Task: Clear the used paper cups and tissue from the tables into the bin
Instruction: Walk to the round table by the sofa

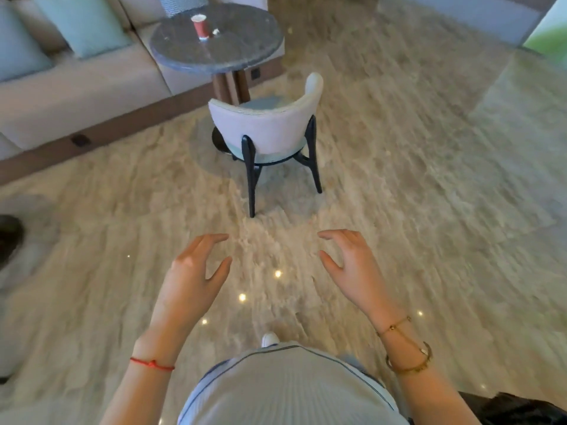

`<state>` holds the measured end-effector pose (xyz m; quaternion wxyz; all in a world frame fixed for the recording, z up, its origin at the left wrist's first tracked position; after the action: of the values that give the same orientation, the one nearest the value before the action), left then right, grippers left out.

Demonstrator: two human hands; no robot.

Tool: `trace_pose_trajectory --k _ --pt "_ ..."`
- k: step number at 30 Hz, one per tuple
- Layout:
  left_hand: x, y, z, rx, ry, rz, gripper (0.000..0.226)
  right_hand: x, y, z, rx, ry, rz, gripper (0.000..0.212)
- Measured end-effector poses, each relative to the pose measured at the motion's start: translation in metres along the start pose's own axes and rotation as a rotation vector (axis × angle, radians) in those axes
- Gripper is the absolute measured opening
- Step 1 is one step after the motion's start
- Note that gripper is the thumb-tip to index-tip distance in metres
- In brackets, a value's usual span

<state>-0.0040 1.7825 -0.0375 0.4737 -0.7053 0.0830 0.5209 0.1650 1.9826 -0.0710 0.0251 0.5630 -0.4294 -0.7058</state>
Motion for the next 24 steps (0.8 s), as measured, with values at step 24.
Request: trace_pose_trajectory --k 24 --pt "-0.148 0.189 0.268 -0.281 -0.243 -0.005 0.038 0.101 0.143 0.406 -0.289 0.175 -0.002 0.032"
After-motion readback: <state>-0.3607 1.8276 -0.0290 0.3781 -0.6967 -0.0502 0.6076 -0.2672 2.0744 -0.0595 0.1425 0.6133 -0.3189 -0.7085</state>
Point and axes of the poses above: each hand's wrist, its own z-axis towards the middle knuckle, its own x-axis out of the palm, y = z × x, the point moved 9 cm from there along z, towards the middle knuckle, and after that the axes turned 3 degrees about y, right-handed, at the moved point
